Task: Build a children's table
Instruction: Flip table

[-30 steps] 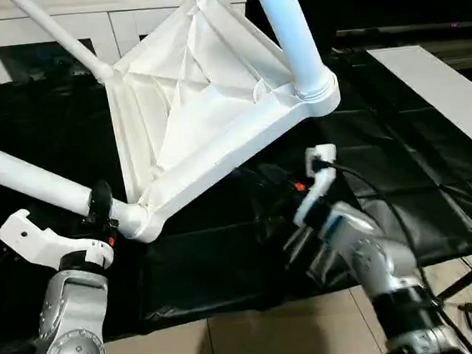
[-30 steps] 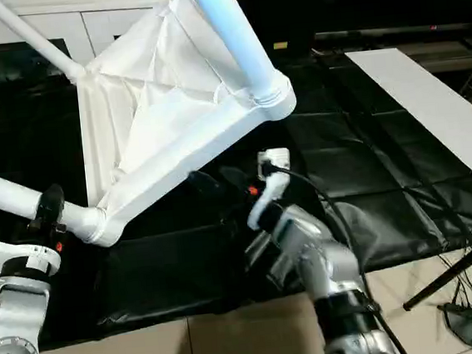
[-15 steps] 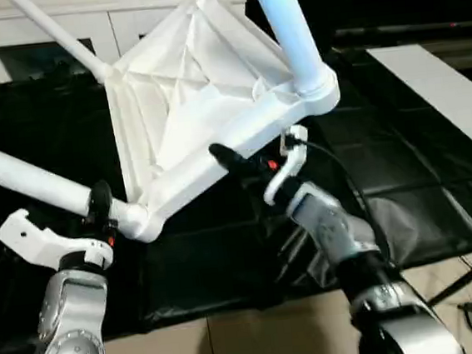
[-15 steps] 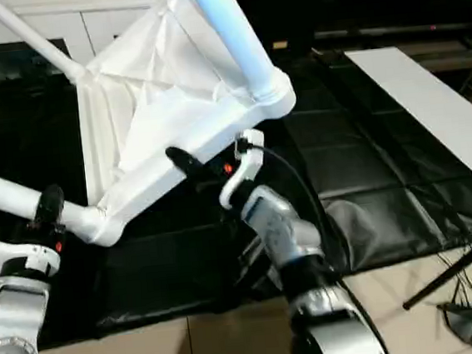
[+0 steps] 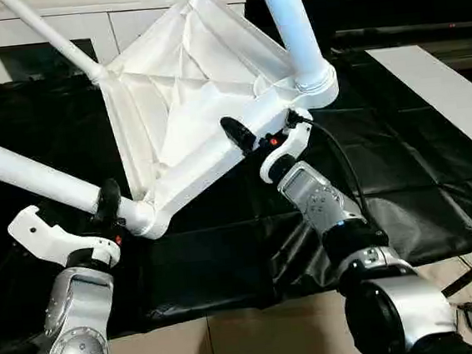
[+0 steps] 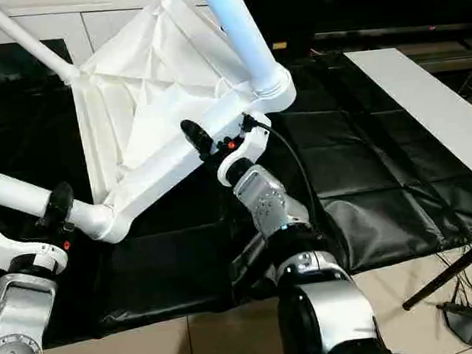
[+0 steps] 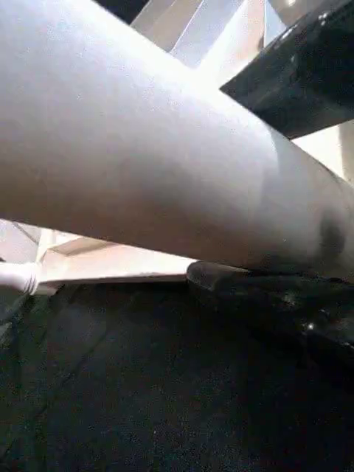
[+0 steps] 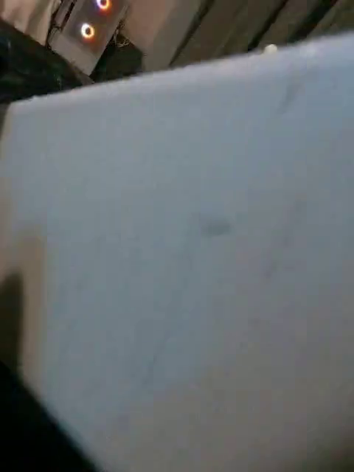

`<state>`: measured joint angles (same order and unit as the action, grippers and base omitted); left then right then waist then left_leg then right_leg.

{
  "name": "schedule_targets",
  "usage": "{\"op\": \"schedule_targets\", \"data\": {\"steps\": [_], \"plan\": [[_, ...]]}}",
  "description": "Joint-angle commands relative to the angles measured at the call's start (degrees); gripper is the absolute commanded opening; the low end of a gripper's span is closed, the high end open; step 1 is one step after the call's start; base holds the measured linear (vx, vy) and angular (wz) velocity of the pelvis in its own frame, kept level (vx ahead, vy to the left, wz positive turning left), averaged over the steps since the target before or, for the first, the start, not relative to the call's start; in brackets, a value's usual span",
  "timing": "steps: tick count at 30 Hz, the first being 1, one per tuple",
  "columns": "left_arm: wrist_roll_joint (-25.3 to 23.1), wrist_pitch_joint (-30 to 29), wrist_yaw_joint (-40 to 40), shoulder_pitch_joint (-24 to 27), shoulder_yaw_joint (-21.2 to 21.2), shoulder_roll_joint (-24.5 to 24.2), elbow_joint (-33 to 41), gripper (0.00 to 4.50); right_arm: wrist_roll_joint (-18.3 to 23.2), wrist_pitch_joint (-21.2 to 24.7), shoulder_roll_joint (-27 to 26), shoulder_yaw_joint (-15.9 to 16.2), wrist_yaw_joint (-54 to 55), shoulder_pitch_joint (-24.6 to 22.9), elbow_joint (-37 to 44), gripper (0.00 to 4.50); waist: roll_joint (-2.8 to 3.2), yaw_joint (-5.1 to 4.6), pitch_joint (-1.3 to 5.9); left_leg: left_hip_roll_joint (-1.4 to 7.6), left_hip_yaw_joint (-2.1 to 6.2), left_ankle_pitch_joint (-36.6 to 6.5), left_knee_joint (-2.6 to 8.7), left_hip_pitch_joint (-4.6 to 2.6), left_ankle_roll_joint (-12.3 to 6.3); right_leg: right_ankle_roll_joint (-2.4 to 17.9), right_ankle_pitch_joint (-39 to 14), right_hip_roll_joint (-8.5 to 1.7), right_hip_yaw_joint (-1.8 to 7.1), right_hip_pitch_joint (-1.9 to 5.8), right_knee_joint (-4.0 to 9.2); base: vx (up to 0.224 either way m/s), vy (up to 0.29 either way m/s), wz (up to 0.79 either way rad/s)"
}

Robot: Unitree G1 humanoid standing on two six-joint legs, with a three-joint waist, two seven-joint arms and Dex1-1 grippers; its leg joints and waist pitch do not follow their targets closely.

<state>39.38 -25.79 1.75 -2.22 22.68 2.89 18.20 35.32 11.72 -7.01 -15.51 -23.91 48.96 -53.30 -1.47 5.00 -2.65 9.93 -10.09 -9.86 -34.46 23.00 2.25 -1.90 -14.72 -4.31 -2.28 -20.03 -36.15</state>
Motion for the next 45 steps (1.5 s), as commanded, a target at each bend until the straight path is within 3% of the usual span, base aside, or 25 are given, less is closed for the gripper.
{"op": "schedule_targets", "data": {"steps": [1, 6, 9, 12, 15, 18, 20, 22, 24, 29, 32, 36, 38, 40, 41, 45], "plan": [[3.29, 2.04, -1.93, -0.56, -0.10, 1.13, 0.68, 2.17, -0.31, -0.42, 0.12, -1.68, 2.37, 0.75, -2.27, 3.30, 0.79, -0.15, 3.53, 3.44, 1.03, -8.61, 4.56, -2.09, 2.04, 10.61, 7.26, -3.51, 1.80, 0.96, 3.23, 0.000, 0.000, 0.00], [2.12, 2.75, -1.08, -0.80, 0.07, 1.02, 0.23, 2.17, -0.95, -0.57, 0.59, -2.09, 3.22, 1.45, -3.65, 2.87, 0.86, -0.16, 3.55, 3.44, 1.02, -8.87, 4.56, -2.10, 2.14, 10.59, 7.01, -3.50, 1.81, 0.90, 3.24, 0.000, 0.000, 0.00], [1.92, 3.08, -0.20, -0.96, 0.67, 1.22, -0.18, 2.87, -1.35, -0.92, 0.85, -2.21, 3.15, 1.65, -4.08, 2.57, 0.80, -0.11, 3.52, 3.45, 1.01, -9.08, 4.59, -2.10, 2.26, 10.70, 6.41, -3.58, 1.84, 0.89, 3.27, 0.000, 0.000, 0.00], [2.82, 4.05, -0.27, -1.14, 2.16, 1.27, -0.18, 3.00, -2.67, -2.26, 2.00, -1.69, 4.11, 1.84, -3.34, 2.36, 0.77, -0.10, 3.60, 3.35, 0.94, -8.28, 4.49, -2.07, 2.62, 11.11, 7.04, -3.50, 1.81, 0.88, 3.17, 0.000, 0.000, 0.00], [2.96, 4.98, 0.14, -1.99, 4.29, -0.05, -0.26, 3.33, -5.62, -4.86, 4.62, -0.60, 6.57, 2.05, -0.83, 2.22, 0.29, 0.01, 3.71, 3.28, 0.81, -5.89, 4.24, -1.87, 0.72, 10.91, 9.73, -3.47, 1.82, 0.98, 3.00, 0.000, 0.000, 0.00], [2.70, 5.68, 0.67, -2.64, 5.59, -1.06, -0.35, 3.42, -6.31, -5.11, 5.90, -0.41, 7.06, 1.99, 1.17, 2.22, 0.43, 0.16, 3.62, 3.39, 0.76, -6.43, 4.26, -2.16, 0.71, 10.72, 8.74, -3.42, 1.83, 0.74, 3.03, 0.000, 0.000, 0.00], [2.25, 6.64, 1.17, -3.22, 6.93, -2.89, -0.95, 3.76, -7.99, -5.60, 7.82, 0.30, 7.76, 1.64, 3.85, 2.22, 0.47, 0.34, 3.52, 3.44, 0.80, -8.81, 4.59, -2.28, 1.71, 9.67, 5.26, -3.41, 1.81, 0.57, 3.24, 0.000, 0.000, 0.00], [1.52, 7.73, 1.77, -3.65, 8.05, -4.53, -2.09, 3.78, -9.70, -6.03, 9.40, 0.76, 8.75, 1.33, 5.61, 2.22, 0.48, 0.38, 3.39, 3.51, 0.77, -10.20, 4.75, -2.37, 2.40, 9.15, 3.49, -3.44, 1.85, 0.44, 3.42, 0.000, 0.000, 0.00], [0.30, 9.83, 2.77, -4.31, 10.46, -6.72, -4.43, 3.80, -11.30, -6.15, 11.57, 0.87, 9.99, 0.46, 8.57, 2.22, 0.78, 0.57, 3.40, 3.34, 0.82, -10.93, 4.88, -2.52, 3.64, 7.39, 1.94, -3.22, 1.89, 0.16, 3.59, 0.000, 0.000, 0.00], [-0.93, 11.24, 4.59, -5.00, 13.48, -9.09, -7.25, 3.81, -13.35, -5.45, 14.60, 1.92, 11.06, -1.42, 13.52, 2.22, 0.75, 1.09, 3.37, 3.39, 0.87, -14.19, 5.20, -2.83, 6.51, 5.11, -0.16, -3.27, 1.97, -0.24, 3.82, 0.000, 0.000, 0.00], [-1.62, 12.67, 6.31, -5.54, 15.32, -10.24, -9.09, 3.82, -14.63, -4.59, 16.75, 2.27, 11.91, -2.51, 16.94, 2.22, 0.94, 1.22, 3.42, 3.25, 1.00, -15.16, 5.32, -2.69, 7.53, 4.03, -0.98, -3.29, 2.00, -0.20, 3.85, 0.000, 0.000, 0.00], [-3.31, 14.80, 8.06, -5.36, 16.92, -11.87, -10.98, 3.82, -16.05, -2.86, 19.31, 3.03, 12.87, -3.89, 20.56, 2.22, 0.64, 1.31, 3.19, 3.17, 1.08, -17.18, 5.45, -2.61, 8.09, 2.64, -3.78, -3.30, 2.14, -0.19, 4.40, 0.000, 0.000, 0.00], [-3.16, 15.44, 8.07, -5.34, 17.22, -12.45, -11.50, 3.82, -16.56, -2.03, 20.10, 3.09, 13.68, -4.40, 21.92, 2.15, 0.63, 1.38, 3.25, 3.08, 1.13, -18.13, 5.34, -2.91, 8.39, 1.35, -4.73, -3.11, 2.14, -0.28, 4.58, 0.000, 0.000, 0.00], [-3.48, 16.12, 8.27, -5.33, 17.74, -13.76, -12.54, 3.82, -17.06, 0.00, 21.77, 3.20, 15.19, -4.75, 23.20, 2.03, 0.49, 1.46, 3.36, 3.00, 1.08, -17.20, 5.17, -2.88, 7.90, 1.24, -3.64, -3.04, 2.15, -0.31, 4.52, 0.000, 0.000, 0.00], [-3.48, 16.12, 8.27, -5.33, 17.74, -13.76, -12.54, 3.82, -17.06, 0.00, 21.77, 3.20, 15.19, -4.75, 23.20, 2.03, 0.68, 1.87, 3.19, 3.21, 0.87, -19.69, 5.17, -3.67, 8.47, 2.26, -5.59, -2.98, 2.23, -1.29, 4.73, 0.000, 0.000, 0.00], [-3.44, 16.47, 7.52, -5.19, 17.11, -14.45, -12.76, 3.82, -17.12, 2.46, 22.51, 3.63, 16.45, -5.51, 25.86, 1.91, 0.55, 1.91, 3.05, 3.24, 1.34, -23.47, 5.69, -3.33, 9.56, 3.46, -8.73, -3.07, 2.08, -1.21, 4.79, 0.000, 0.000, 0.00]]}}
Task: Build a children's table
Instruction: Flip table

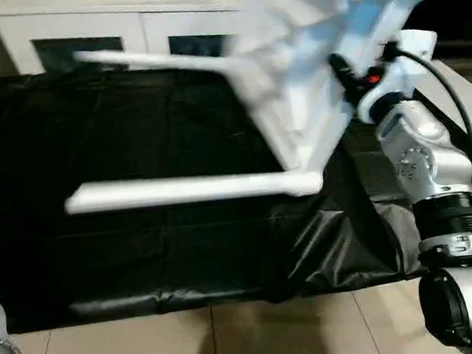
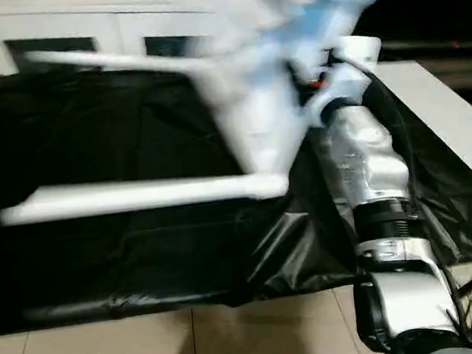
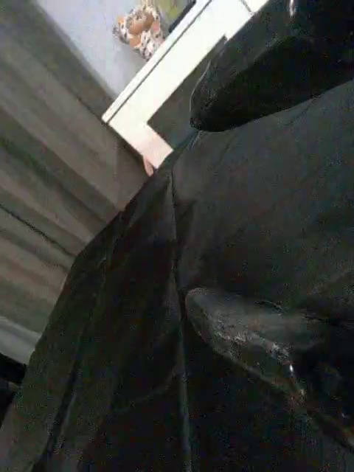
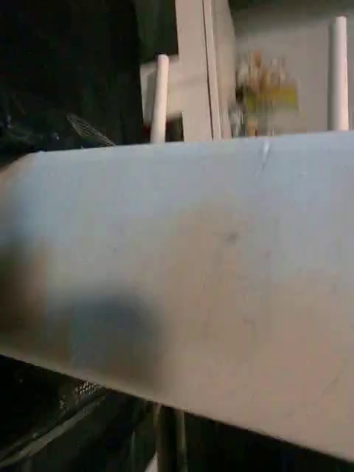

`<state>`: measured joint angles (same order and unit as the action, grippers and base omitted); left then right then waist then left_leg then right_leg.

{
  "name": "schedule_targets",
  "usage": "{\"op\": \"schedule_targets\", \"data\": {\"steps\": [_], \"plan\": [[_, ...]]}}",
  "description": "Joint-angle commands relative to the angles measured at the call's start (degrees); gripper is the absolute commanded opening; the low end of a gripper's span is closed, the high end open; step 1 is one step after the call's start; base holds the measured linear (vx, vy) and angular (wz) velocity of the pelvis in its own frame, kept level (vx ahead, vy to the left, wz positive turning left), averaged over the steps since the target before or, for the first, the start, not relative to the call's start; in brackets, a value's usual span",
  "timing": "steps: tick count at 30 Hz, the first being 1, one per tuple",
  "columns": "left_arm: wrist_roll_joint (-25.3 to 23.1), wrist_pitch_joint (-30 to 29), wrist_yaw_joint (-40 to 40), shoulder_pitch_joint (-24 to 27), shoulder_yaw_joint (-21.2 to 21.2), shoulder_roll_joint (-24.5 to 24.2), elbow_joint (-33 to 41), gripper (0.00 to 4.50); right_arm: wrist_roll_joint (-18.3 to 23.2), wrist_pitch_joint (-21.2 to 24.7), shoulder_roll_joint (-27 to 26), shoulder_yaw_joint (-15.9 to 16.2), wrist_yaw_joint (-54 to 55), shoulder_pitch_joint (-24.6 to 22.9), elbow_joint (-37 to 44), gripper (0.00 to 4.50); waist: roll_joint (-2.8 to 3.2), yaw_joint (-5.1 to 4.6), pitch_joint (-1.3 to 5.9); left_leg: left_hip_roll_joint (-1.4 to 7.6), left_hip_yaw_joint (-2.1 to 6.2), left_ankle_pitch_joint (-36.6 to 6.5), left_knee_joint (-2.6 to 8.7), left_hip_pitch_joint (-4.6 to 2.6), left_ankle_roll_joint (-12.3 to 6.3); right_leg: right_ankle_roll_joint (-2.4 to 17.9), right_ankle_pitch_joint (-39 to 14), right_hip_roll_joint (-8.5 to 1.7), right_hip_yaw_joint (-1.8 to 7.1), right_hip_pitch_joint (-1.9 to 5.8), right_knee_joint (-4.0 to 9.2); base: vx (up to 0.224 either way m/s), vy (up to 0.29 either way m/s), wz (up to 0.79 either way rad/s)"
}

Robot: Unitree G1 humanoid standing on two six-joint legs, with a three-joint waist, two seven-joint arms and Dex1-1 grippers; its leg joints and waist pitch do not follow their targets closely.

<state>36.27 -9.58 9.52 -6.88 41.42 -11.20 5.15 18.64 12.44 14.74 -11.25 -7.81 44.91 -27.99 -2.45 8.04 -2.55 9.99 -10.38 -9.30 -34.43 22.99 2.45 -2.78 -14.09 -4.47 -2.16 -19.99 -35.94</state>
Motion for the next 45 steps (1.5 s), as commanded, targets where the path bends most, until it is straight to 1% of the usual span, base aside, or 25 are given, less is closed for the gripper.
{"op": "schedule_targets", "data": {"steps": [1, 4, 5, 7, 9, 10, 11, 12, 13, 14, 15, 16, 20, 23, 27, 29, 31, 33, 34, 39, 40, 42, 43, 44, 45], "plan": [[-0.44, 0.39, -1.16, -0.76, -2.52, -0.21, 0.61, 3.82, -0.75, 2.25, 0.67, -0.41, 0.89, -1.55, 1.42, 1.88, 1.40, -1.27, 2.95, 3.13, 1.73, -25.07, 5.76, -3.17, 9.58, 4.24, -10.31, -3.02, 1.94, -1.17, 4.64, 0.000, 0.000, 0.00], [-1.39, 0.17, -3.59, -1.28, -4.61, -0.69, 0.36, 3.82, -1.11, 2.72, 0.27, 0.10, 1.61, -1.63, 2.13, 1.86, 1.06, -1.98, 2.91, 3.02, 1.84, -25.66, 5.86, -2.84, 9.29, 4.09, -11.76, -3.19, 1.96, -1.15, 4.87, 0.000, 0.000, 0.00], [-1.81, -0.45, -5.15, -1.27, -5.89, -1.24, 0.51, 3.82, -1.55, 3.00, 0.28, 0.82, 1.38, -1.67, 2.25, 1.85, 0.59, -2.42, 2.86, 2.98, 1.79, -25.50, 5.82, -2.63, 8.83, 4.13, -12.54, -3.26, 1.99, -1.12, 5.05, 0.000, 0.000, 0.00], [-3.66, -1.86, -8.96, -0.49, -9.83, -3.11, 1.48, 3.82, -1.15, 3.98, -0.25, 1.92, -0.90, -1.71, 2.63, 1.85, 0.79, -2.79, 3.00, 2.92, 1.93, -23.91, 5.79, -2.20, 8.51, 4.19, -12.25, -3.36, 1.93, -0.82, 4.79, 0.000, 0.000, 0.00], [-5.06, -3.20, -12.23, 0.27, -13.47, -4.68, 2.65, 3.82, -0.44, 4.92, -0.78, 3.04, -3.78, -1.78, 3.16, 1.85, 0.74, -3.20, 3.16, 2.89, 1.97, -21.78, 5.73, -1.72, 7.78, 4.21, -9.93, -3.29, 1.89, -0.60, 4.49, 0.000, 0.000, 0.00], [-5.86, -4.42, -14.61, 0.63, -16.50, -6.09, 3.65, 3.82, -0.95, 5.38, -0.39, 4.50, -5.45, -1.89, 3.72, 1.85, 0.81, -3.49, 3.35, 2.96, 2.01, -19.62, 5.68, -1.60, 7.63, 4.68, -6.74, -3.16, 1.75, -0.41, 4.09, 0.000, 0.000, 0.00], [-5.91, -4.57, -14.85, 0.65, -16.81, -6.23, 3.76, 3.82, -1.00, 5.42, -0.34, 4.64, -5.59, -1.89, 3.77, 1.85, 0.68, -3.58, 3.46, 2.94, 2.01, -16.88, 5.61, -1.39, 7.38, 5.13, -2.93, -2.98, 1.56, -0.12, 3.58, 0.000, 0.000, 0.00], [-6.13, -5.18, -15.83, 0.75, -18.11, -6.84, 4.23, 3.82, -1.20, 5.62, -0.14, 5.12, -6.12, -1.91, 3.99, 1.85, 0.76, -3.56, 3.49, 2.90, 1.95, -16.07, 5.52, -1.47, 7.33, 5.32, -1.62, -2.92, 1.55, -0.17, 3.53, 0.000, 0.000, 0.00], [-6.61, -5.70, -17.38, 0.88, -19.96, -7.90, 5.05, 3.82, -1.20, 6.35, 0.15, 5.20, -6.36, -1.88, 4.28, 1.85, 0.30, -3.76, 3.46, 2.82, 1.74, -15.45, 5.38, -1.48, 7.13, 5.88, -0.03, -2.80, 1.57, -0.16, 3.45, 0.000, 0.000, 0.00], [-7.83, -6.93, -20.08, 1.05, -23.53, -10.14, 6.81, 3.82, -1.64, 7.34, 1.16, 5.70, -7.39, -2.07, 4.87, 1.85, 0.48, -3.86, 3.57, 2.73, 1.56, -14.26, 5.10, -1.71, 6.58, 6.60, 1.47, -2.77, 1.65, -0.16, 3.32, 0.000, 0.000, 0.00], [-7.83, -6.93, -20.08, 1.05, -23.53, -10.14, 6.81, 3.82, -1.64, 7.34, 1.16, 5.70, -7.39, -2.07, 4.87, 1.85, 0.48, -3.86, 3.57, 2.73, 1.56, -14.26, 5.10, -1.71, 6.58, 6.60, 1.47, -2.77, 1.65, -0.16, 3.32, 0.000, 0.000, 0.00], [-9.07, -7.79, -22.39, 1.03, -26.39, -12.12, 8.08, 3.82, -2.40, 7.84, 1.76, 5.67, -6.73, -2.32, 5.23, 1.85, 0.45, -4.03, 3.45, 2.74, 1.35, -14.07, 5.02, -1.94, 6.23, 7.19, 1.89, -2.64, 1.73, -0.36, 3.41, 0.000, 0.000, 0.00], [-9.49, -10.63, -27.87, 0.46, -31.68, -16.14, 11.94, 3.82, -1.86, 10.14, 1.82, 6.38, -8.44, -3.25, 7.64, 1.85, 0.57, -4.12, 3.24, 2.82, 1.15, -15.01, 5.08, -2.24, 6.12, 8.75, -0.13, -2.62, 1.86, -0.49, 3.46, 0.000, 0.000, 0.00], [-9.93, -12.25, -30.55, -0.44, -34.22, -18.22, 13.93, 3.82, -3.36, 10.11, 1.46, 7.15, -7.03, -3.46, 8.46, 1.84, 0.62, -4.07, 3.09, 2.82, 1.09, -17.24, 5.24, -2.54, 7.10, 8.71, -3.65, -2.50, 1.88, -0.91, 3.58, 0.000, 0.000, 0.00], [-12.95, -13.26, -38.90, -4.08, -41.49, -24.53, 17.20, 3.82, -5.27, 8.40, -2.33, 8.47, -3.78, -3.35, 6.06, 1.84, 0.56, -4.30, 2.93, 2.74, 1.23, -20.33, 5.46, -2.49, 8.06, 8.08, -8.50, -2.71, 2.02, -1.25, 3.94, 0.000, 0.000, 0.00], [-13.76, -13.37, -40.88, -5.18, -43.15, -25.83, 18.05, 3.82, -4.32, 7.46, -3.04, 9.18, -6.65, -4.13, 6.30, 2.40, 0.69, -4.56, 2.80, 2.85, 1.44, -22.73, 5.64, -2.48, 8.69, 7.86, -10.97, -2.83, 2.04, -1.39, 4.01, 0.000, 0.000, 0.00], [-14.81, -12.62, -42.57, -6.09, -44.46, -26.89, 18.51, 3.82, -4.33, 6.90, -3.12, 10.12, -8.43, -5.07, 6.75, 2.57, 0.80, -4.57, 2.86, 2.88, 1.45, -22.89, 5.57, -2.59, 9.01, 7.85, -10.45, -2.83, 2.09, -1.48, 3.97, 0.000, 0.000, 0.00], [-16.36, -10.75, -43.51, -7.74, -45.55, -27.03, 18.97, 3.82, -4.43, 4.18, -2.41, 11.09, -11.60, -7.89, 8.01, 2.63, 0.90, -4.63, 2.97, 2.84, 1.33, -21.54, 5.43, -2.39, 8.52, 7.98, -7.98, -2.81, 2.20, -1.20, 4.08, 0.000, 0.000, 0.00], [-17.02, -9.60, -43.25, -8.36, -45.68, -26.52, 19.10, 3.82, -4.37, 2.46, -1.95, 11.25, -13.06, -9.34, 8.60, 2.87, 0.92, -4.56, 3.01, 2.87, 1.37, -20.87, 5.42, -2.33, 8.46, 8.27, -6.96, -2.89, 2.19, -1.06, 3.93, 0.000, 0.000, 0.00], [-18.86, -9.29, -41.31, -9.98, -46.21, -26.12, 19.19, 3.82, -5.17, -2.60, -0.53, 10.95, -15.81, -13.82, 9.45, 3.30, 0.91, -4.19, 3.48, 2.73, 0.90, -11.16, 4.59, -1.88, 5.38, 11.03, 4.26, -2.71, 2.05, -0.16, 2.91, 0.000, 0.000, 0.00], [-20.18, -10.20, -40.72, -10.57, -46.86, -26.52, 19.23, 3.82, -5.73, -5.35, 0.10, 10.80, -16.65, -15.26, 9.73, 3.36, 0.90, -4.25, 3.43, 2.67, 0.87, -10.61, 4.55, -1.81, 5.06, 11.29, 4.62, -2.66, 2.04, -0.07, 2.87, 0.000, 0.000, 0.00], [-21.47, -9.95, -40.39, -11.77, -47.15, -26.34, 19.06, 3.82, -6.26, -10.50, 0.91, 10.19, -18.11, -17.62, 10.86, 3.41, 1.60, -4.02, 3.32, 2.76, 0.84, -11.46, 4.47, -2.01, 4.99, 11.38, 3.33, -2.68, 2.07, -0.20, 2.96, 0.000, 0.000, 0.00], [-21.49, -9.91, -40.39, -11.83, -47.13, -26.31, 19.04, 3.82, -6.29, -10.73, 0.94, 10.16, -18.15, -17.72, 10.92, 3.63, 1.35, -3.91, 3.35, 2.79, 0.79, -12.01, 4.47, -2.09, 4.97, 11.41, 2.73, -2.61, 2.09, -0.17, 3.08, 0.000, 0.000, 0.00], [-21.48, -8.02, -41.41, -12.95, -46.91, -25.87, 18.69, 3.82, -6.43, -15.78, 1.61, 10.17, -20.34, -20.17, 12.57, 3.74, 1.62, -3.83, 3.35, 2.79, 0.91, -12.11, 4.56, -2.08, 4.98, 11.53, 2.65, -2.58, 2.04, -0.11, 3.03, 0.000, 0.000, 0.00], [-21.74, -7.02, -42.03, -13.29, -46.94, -25.86, 18.52, 3.82, -6.70, -17.94, 1.88, 10.24, -21.01, -21.19, 13.08, 3.78, 1.81, -3.66, 3.30, 2.84, 0.83, -12.73, 4.54, -2.22, 5.00, 11.45, 2.26, -2.59, 2.07, -0.28, 3.20, 0.000, 0.000, 0.00]]}}
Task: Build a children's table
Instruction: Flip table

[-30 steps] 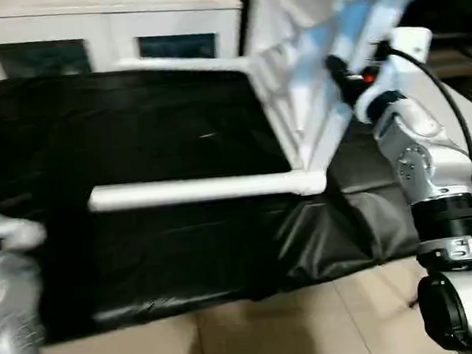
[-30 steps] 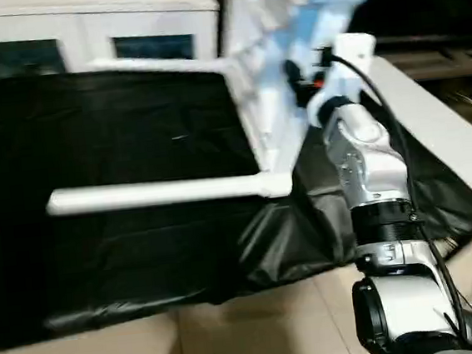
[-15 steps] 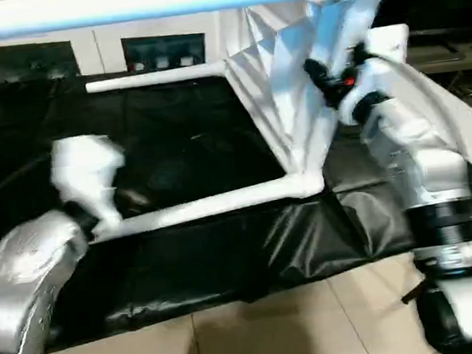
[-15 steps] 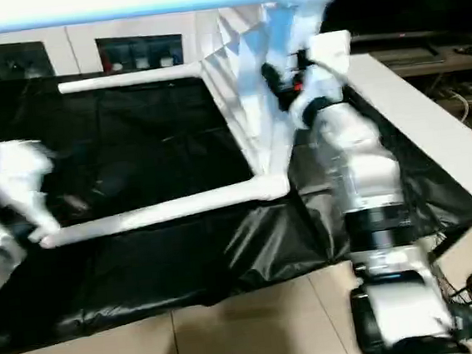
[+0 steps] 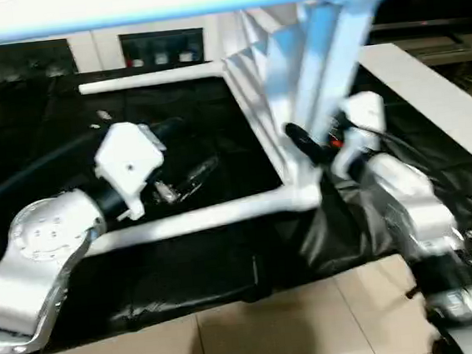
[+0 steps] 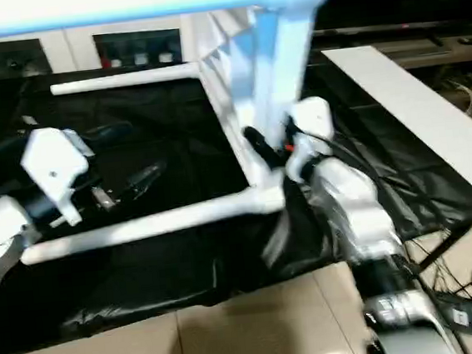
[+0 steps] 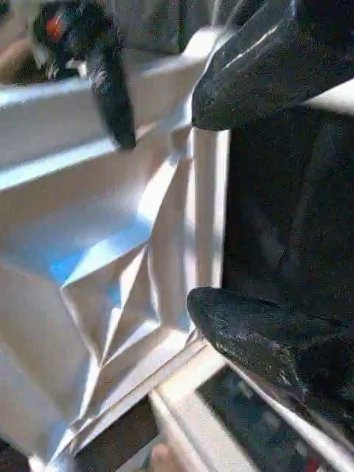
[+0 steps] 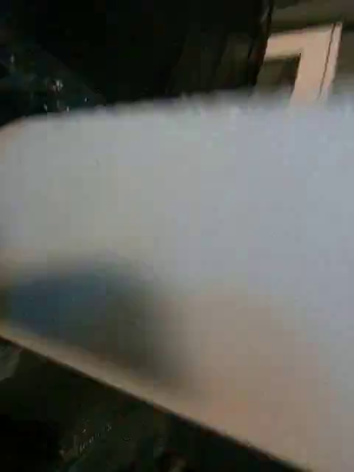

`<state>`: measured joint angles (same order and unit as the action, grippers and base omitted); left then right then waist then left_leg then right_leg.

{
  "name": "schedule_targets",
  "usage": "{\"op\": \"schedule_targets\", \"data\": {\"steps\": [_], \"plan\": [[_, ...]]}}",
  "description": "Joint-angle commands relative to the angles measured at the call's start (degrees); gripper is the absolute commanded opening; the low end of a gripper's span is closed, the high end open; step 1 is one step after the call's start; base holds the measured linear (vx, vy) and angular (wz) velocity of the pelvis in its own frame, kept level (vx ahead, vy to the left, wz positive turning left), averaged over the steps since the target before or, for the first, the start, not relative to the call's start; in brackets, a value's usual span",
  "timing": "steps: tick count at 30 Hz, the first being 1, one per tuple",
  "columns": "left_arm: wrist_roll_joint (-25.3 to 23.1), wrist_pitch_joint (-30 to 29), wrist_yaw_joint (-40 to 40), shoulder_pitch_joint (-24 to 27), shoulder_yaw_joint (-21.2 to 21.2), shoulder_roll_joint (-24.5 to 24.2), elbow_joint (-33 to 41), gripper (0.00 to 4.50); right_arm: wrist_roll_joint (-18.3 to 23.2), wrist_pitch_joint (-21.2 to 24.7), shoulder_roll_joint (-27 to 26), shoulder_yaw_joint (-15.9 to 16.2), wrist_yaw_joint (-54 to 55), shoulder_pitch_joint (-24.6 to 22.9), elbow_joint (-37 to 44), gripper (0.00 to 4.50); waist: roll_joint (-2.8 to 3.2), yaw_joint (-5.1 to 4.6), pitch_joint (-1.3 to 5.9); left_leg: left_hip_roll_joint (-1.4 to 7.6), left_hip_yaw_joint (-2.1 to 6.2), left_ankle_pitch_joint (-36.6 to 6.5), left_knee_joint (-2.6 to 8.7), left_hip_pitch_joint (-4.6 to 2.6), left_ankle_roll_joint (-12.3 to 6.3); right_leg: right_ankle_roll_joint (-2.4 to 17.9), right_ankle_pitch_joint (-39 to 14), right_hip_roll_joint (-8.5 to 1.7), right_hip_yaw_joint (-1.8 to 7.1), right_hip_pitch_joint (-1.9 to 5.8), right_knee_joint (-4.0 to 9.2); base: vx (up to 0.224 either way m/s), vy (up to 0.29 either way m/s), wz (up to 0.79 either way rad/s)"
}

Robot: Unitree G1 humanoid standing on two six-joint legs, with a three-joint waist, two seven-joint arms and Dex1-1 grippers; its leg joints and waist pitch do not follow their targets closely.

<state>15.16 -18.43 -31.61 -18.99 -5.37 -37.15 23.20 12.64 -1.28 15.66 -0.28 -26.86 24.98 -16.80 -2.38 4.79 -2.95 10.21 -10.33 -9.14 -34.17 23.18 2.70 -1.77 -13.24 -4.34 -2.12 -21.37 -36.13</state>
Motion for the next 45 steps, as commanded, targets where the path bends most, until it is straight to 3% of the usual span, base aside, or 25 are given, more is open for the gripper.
{"op": "schedule_targets", "data": {"steps": [1, 4, 5, 8, 13, 17, 21, 24, 30, 33, 34, 35, 39, 41, 44, 45], "plan": [[-0.84, 2.46, -1.31, -1.37, -0.21, 0.04, 0.37, 3.82, -0.91, -5.59, 1.14, -0.66, -2.38, -1.90, 2.18, 3.83, 1.47, -0.16, 3.64, 2.71, 0.78, -13.38, 4.26, -2.39, 4.50, 10.28, 1.21, -2.77, 2.10, 1.19, 3.51, 0.000, 0.000, 0.00], [-2.63, 4.86, -3.49, -1.50, -1.30, -1.32, 0.37, 3.82, -3.97, -12.74, 2.17, 0.18, -1.99, -4.52, 2.88, 4.17, 1.44, -0.07, 3.42, 2.73, 0.83, -15.05, 4.44, -2.25, 3.97, 10.40, -2.29, -2.87, 2.12, 1.12, 3.78, 0.000, 0.000, 0.00], [-2.67, 4.83, -3.64, -1.47, -1.40, -1.44, 0.41, 3.82, -4.14, -13.00, 2.16, 0.10, -1.71, -4.61, 2.89, 4.17, 1.71, -0.09, 3.39, 2.72, 0.87, -15.30, 4.48, -2.26, 4.16, 10.39, -2.99, -2.92, 2.16, 1.08, 3.74, 0.000, 0.000, 0.00], [-3.69, 4.22, -3.74, -1.26, -2.47, -1.87, 0.78, 3.82, -4.40, -14.25, 1.21, -1.82, 1.68, -4.96, 3.28, 4.48, 1.63, -0.50, 3.28, 2.76, 0.95, -17.19, 4.68, -2.33, 4.34, 10.45, -5.91, -2.85, 2.15, 0.89, 3.94, 0.000, 0.000, 0.00], [-3.74, 3.11, -3.40, -0.87, -3.00, -1.18, 2.25, 3.82, -4.86, -17.71, 0.42, -2.43, 2.84, -6.58, 5.52, 4.48, 1.60, -0.71, 3.37, 2.78, 0.93, -17.16, 4.58, -2.42, 4.05, 10.46, -4.92, -2.72, 2.15, 0.77, 3.86, 0.000, 0.000, 0.00], [-2.34, 4.00, -5.76, -0.44, -2.42, -1.70, 4.06, 3.82, -4.23, -21.28, -0.06, -2.45, 1.38, -9.67, 9.75, 4.48, 1.43, -0.26, 3.47, 2.81, 0.94, -15.42, 4.54, -2.27, 2.99, 10.23, -2.29, -2.68, 2.14, 0.97, 3.66, 0.000, 0.000, 0.00], [-1.59, 6.49, -6.52, -1.56, 0.20, -2.40, 5.87, 4.11, -5.12, -23.98, 1.89, 0.06, -1.03, -14.13, 15.79, 4.50, 1.42, -0.23, 3.30, 2.84, 0.95, -16.42, 4.63, -2.26, 2.61, 9.71, -3.62, -2.67, 2.18, 1.05, 3.91, 0.000, 0.000, 0.00], [-1.57, 6.53, -6.33, -3.13, 0.77, -2.46, 7.12, 4.38, -4.95, -23.99, 2.45, 0.91, -1.78, -15.53, 17.87, 4.50, 1.38, -0.37, 3.05, 2.87, 1.03, -19.18, 4.82, -2.40, 3.02, 9.33, -8.23, -2.71, 2.22, 0.73, 4.25, 0.000, 0.000, 0.00], [-3.24, 6.53, -6.62, -8.26, 0.93, -2.79, 9.41, 4.46, -3.69, -22.85, 2.58, 3.10, -4.42, -17.13, 20.94, 4.50, 1.28, -0.33, 2.99, 2.91, 1.14, -20.22, 4.88, -2.32, 3.31, 8.79, -9.88, -2.81, 2.27, 0.59, 4.38, 0.000, 0.000, 0.00], [-5.44, 8.48, -6.21, -9.89, 1.10, -3.18, 9.11, 4.46, -1.86, -18.95, 2.69, 4.16, -5.85, -17.01, 21.54, 4.50, 1.07, -0.31, 3.08, 2.92, 1.16, -19.56, 4.81, -2.26, 3.11, 8.51, -9.63, -2.85, 2.31, 0.71, 4.38, 0.000, 0.000, 0.00], [-5.67, 8.86, -6.10, -10.27, 1.18, -3.16, 9.12, 4.46, -1.58, -17.75, 2.89, 4.67, -6.30, -16.98, 21.69, 4.50, 1.25, -0.28, 3.10, 2.95, 1.22, -19.08, 4.79, -2.23, 3.05, 8.54, -9.05, -2.87, 2.29, 0.75, 4.29, 0.000, 0.000, 0.00], [-6.58, 9.67, -5.35, -11.71, 1.35, -2.92, 9.27, 4.46, -1.65, -15.10, 3.09, 6.22, -7.27, -16.46, 21.37, 4.50, 0.98, -0.35, 3.17, 2.92, 1.19, -18.47, 4.76, -2.23, 2.92, 8.74, -8.05, -2.74, 2.23, 0.82, 4.23, 0.000, 0.000, 0.00], [-8.86, 10.65, -3.15, -14.36, 1.77, -2.38, 9.49, 4.46, -4.41, -14.21, 2.25, 8.18, -7.34, -14.59, 19.07, 4.50, 0.90, -0.25, 3.33, 2.88, 1.09, -16.33, 4.49, -2.08, 2.90, 9.61, -5.83, -2.96, 2.19, 0.89, 3.90, 0.000, 0.000, 0.00], [-12.55, 11.89, -1.36, -14.88, 2.19, -3.04, 8.88, 4.46, -4.93, -13.55, 1.56, 8.48, -6.85, -13.26, 17.86, 4.50, 0.53, -0.25, 3.26, 2.89, 1.02, -15.41, 4.48, -1.98, 2.69, 9.67, -5.88, -3.02, 2.19, 0.98, 3.90, 0.000, 0.000, 0.00], [-17.35, 15.07, 2.00, -15.33, 3.82, -3.04, 7.21, 4.46, -5.35, -12.59, 0.87, 8.65, -6.13, -11.37, 16.64, 4.50, 0.70, -0.17, 3.28, 2.97, 1.07, -15.40, 4.47, -2.06, 2.94, 9.19, -6.51, -3.07, 2.20, 0.90, 3.90, 0.000, 0.000, 0.00], [-19.70, 15.93, 3.71, -15.53, 4.58, -3.27, 6.44, 4.46, -5.78, -12.21, 0.72, 8.92, -5.78, -10.54, 15.90, 4.50, 0.31, -0.18, 3.35, 2.98, 1.09, -14.83, 4.44, -2.00, 2.95, 9.10, -5.84, -3.04, 2.12, 1.02, 3.78, 0.000, 0.000, 0.00]]}}
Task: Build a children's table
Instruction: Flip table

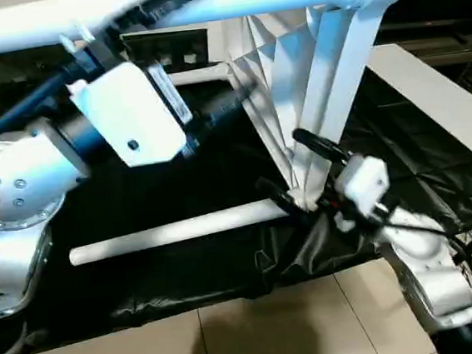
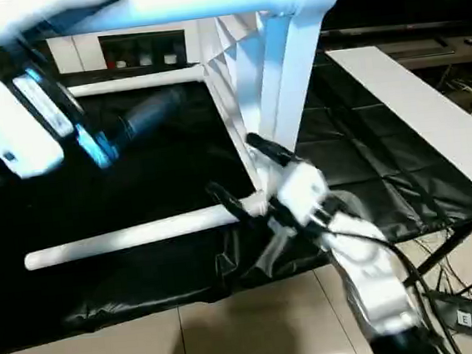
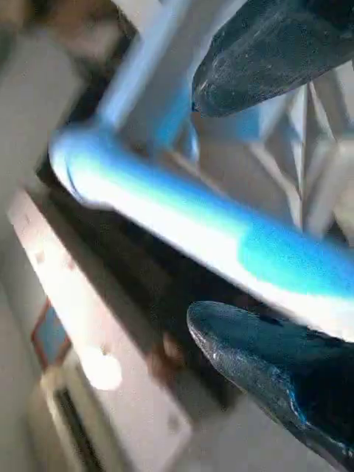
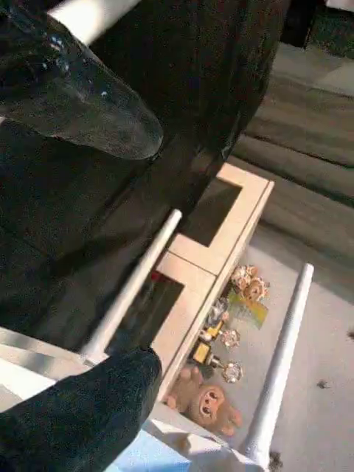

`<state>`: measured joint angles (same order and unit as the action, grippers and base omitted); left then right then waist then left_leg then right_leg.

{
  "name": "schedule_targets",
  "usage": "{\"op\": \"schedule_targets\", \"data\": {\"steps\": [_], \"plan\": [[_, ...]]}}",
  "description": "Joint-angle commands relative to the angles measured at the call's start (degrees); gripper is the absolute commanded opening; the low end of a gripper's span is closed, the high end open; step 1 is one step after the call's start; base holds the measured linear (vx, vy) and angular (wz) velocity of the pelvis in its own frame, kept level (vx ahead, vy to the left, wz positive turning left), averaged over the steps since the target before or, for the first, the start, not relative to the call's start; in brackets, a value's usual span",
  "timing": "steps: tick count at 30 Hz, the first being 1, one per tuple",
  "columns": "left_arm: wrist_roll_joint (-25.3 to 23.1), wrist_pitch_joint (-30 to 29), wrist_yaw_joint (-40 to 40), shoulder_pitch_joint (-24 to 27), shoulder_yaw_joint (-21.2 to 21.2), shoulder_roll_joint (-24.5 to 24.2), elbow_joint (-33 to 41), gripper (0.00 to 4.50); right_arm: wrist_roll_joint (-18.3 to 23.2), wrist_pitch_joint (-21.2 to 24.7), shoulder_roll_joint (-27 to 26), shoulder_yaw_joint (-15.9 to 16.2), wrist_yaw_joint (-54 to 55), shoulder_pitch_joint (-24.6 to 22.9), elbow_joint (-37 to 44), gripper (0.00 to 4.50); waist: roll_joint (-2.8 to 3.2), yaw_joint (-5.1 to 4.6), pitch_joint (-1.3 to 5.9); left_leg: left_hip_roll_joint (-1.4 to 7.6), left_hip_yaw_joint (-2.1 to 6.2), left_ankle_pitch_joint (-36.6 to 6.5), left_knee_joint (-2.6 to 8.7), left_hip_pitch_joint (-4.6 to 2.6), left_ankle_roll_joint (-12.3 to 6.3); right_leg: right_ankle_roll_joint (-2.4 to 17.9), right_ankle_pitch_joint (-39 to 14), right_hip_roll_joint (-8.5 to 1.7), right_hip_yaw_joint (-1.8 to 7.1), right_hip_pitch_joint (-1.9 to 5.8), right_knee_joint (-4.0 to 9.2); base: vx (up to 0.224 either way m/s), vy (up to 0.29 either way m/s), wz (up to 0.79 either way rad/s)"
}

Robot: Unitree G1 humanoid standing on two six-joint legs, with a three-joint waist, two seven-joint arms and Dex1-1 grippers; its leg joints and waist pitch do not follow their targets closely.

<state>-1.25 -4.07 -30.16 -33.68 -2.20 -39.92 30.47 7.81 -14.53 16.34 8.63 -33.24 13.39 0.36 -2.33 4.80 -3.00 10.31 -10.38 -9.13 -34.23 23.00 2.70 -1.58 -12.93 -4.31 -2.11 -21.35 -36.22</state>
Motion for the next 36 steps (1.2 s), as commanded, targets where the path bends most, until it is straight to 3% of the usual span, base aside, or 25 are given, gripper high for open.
{"op": "schedule_targets", "data": {"steps": [1, 4, 7, 8, 10, 13, 24, 29, 36], "plan": [[-4.85, 1.66, 3.13, -0.92, 1.67, -0.86, -1.47, 4.46, -1.15, 1.13, -0.04, 0.18, 0.66, 1.45, -1.70, 4.50, 0.32, -0.15, 3.38, 2.84, 1.16, -14.57, 4.50, -1.82, 2.92, 8.93, -5.97, -3.03, 2.09, 0.95, 3.85, 0.000, 0.000, 0.00], [-6.56, 1.98, 3.78, -0.96, 1.87, -1.58, -2.61, 4.46, -1.41, 1.26, -0.12, 0.41, 0.57, 1.86, -2.22, 4.50, 0.56, -0.01, 3.40, 2.83, 1.15, -15.15, 4.48, -2.01, 3.14, 8.70, -6.21, -3.06, 2.12, 0.74, 3.89, 0.000, 0.000, 0.00], [-12.01, 3.50, 4.75, 1.11, 2.78, -5.72, -6.92, 4.46, -1.90, 1.96, -0.41, 1.86, -1.03, 2.92, -3.13, 4.50, 0.69, 0.04, 3.42, 2.73, 1.26, -16.06, 4.50, -2.01, 3.49, 8.70, -6.27, -2.97, 2.01, 0.58, 3.77, 0.000, 0.000, 0.00], [-12.24, 3.52, 4.87, 1.12, 2.79, -5.80, -7.02, 4.46, -1.84, 1.97, -0.43, 1.90, -1.12, 2.94, -3.12, 4.50, 0.63, -0.04, 3.38, 2.78, 1.23, -16.76, 4.58, -2.03, 3.58, 8.55, -6.72, -2.99, 2.12, 0.57, 3.84, 0.000, 0.000, 0.00], [-14.91, 3.29, 5.58, 1.16, 2.64, -6.50, -8.59, 4.46, -0.32, 2.00, -0.80, 2.74, -2.88, 3.03, -2.49, 4.50, 1.14, 0.10, 3.44, 2.91, 1.33, -17.40, 4.62, -2.24, 3.82, 8.80, -6.34, -3.11, 2.12, 0.42, 3.78, 0.000, 0.000, 0.00], [-17.13, 3.53, 5.94, 1.31, 2.57, -6.77, -9.79, 4.46, -0.37, 1.33, -0.88, 3.55, -3.73, 3.06, -2.47, 4.50, 1.15, 0.14, 3.44, 2.95, 1.43, -18.41, 4.77, -2.24, 4.02, 9.36, -5.91, -3.12, 2.08, 0.35, 3.77, 0.000, 0.000, 0.00], [-16.30, -0.82, 7.09, -1.45, 4.28, -4.10, -10.86, 4.46, -0.09, 0.92, -1.28, 3.40, -4.24, 2.52, -1.76, 4.50, 1.14, 0.13, 3.47, 2.84, 1.49, -18.51, 4.75, -2.08, 3.96, 10.23, -5.59, -3.25, 2.07, 0.53, 3.70, 0.000, 0.000, 0.00], [-16.69, -1.74, 7.17, -1.93, 4.14, -3.83, -10.69, 3.99, 0.04, 0.52, -1.41, 3.27, -4.41, 2.40, -1.70, 4.50, 1.15, 0.26, 3.53, 2.85, 1.46, -17.77, 4.66, -2.13, 3.56, 10.49, -4.31, -3.18, 2.04, 0.55, 3.62, 0.000, 0.000, 0.00], [-16.70, -2.81, 6.37, -1.07, 4.36, -3.62, -10.49, 3.32, 1.44, -0.15, -0.92, 3.84, -7.15, 2.26, -1.50, 4.50, 1.26, 0.24, 3.42, 2.91, 1.57, -19.91, 4.80, -2.19, 3.70, 10.41, -6.59, -3.24, 2.08, 0.42, 3.85, 0.000, 0.000, 0.00]]}}
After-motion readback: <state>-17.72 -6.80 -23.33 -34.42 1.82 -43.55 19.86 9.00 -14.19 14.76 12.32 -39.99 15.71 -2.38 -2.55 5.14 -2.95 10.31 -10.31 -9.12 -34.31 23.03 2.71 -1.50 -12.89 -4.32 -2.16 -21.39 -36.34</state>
